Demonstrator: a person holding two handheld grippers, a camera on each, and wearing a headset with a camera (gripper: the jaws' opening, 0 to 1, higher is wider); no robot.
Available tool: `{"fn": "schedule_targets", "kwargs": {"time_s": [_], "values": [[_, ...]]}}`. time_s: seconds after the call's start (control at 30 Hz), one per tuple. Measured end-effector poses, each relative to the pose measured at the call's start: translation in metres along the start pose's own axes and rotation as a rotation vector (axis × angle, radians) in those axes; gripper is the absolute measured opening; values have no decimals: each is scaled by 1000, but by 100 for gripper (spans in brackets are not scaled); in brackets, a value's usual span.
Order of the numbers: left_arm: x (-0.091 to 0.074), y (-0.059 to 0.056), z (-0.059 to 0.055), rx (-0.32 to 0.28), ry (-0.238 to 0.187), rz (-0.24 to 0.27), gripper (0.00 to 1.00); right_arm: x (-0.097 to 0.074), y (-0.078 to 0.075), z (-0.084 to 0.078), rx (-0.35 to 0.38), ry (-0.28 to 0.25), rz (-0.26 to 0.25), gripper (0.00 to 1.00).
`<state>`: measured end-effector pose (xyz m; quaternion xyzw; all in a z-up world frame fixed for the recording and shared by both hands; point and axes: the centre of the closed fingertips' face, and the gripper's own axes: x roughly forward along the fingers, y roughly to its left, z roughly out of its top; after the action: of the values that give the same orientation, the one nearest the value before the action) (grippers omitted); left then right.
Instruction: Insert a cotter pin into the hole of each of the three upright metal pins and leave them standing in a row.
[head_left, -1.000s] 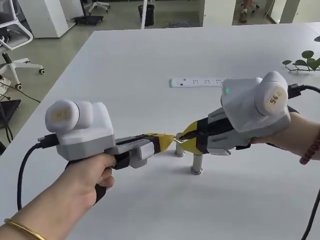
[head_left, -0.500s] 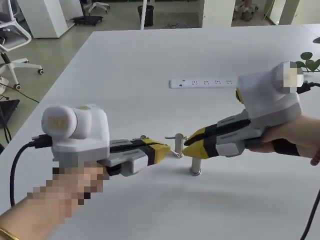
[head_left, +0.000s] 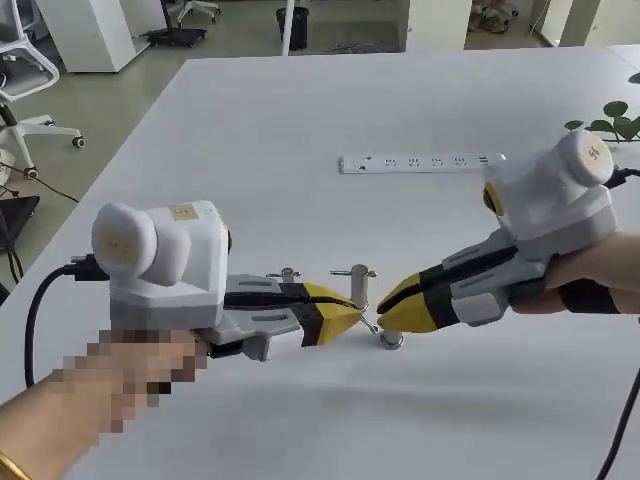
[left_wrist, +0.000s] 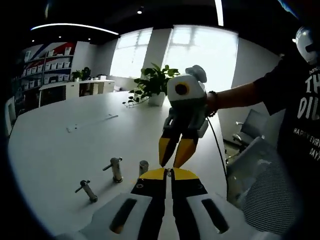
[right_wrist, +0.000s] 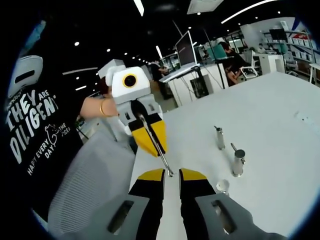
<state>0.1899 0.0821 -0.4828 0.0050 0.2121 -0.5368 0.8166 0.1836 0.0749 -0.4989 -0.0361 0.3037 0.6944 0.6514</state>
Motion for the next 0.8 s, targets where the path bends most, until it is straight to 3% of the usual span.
{"fn": "schedule_targets", "kwargs": {"time_s": [0.23,0.47,0.8], "values": [[0,-12,-1,31,10,-56,1,2,11,-13,17,36,76,7],[-2,-23,3,55,12,-101,1,2,21,-14,62,17,157,8],[-2,-31,5,80,13,-142,1,5,29,-16,73,20,202,5]]}}
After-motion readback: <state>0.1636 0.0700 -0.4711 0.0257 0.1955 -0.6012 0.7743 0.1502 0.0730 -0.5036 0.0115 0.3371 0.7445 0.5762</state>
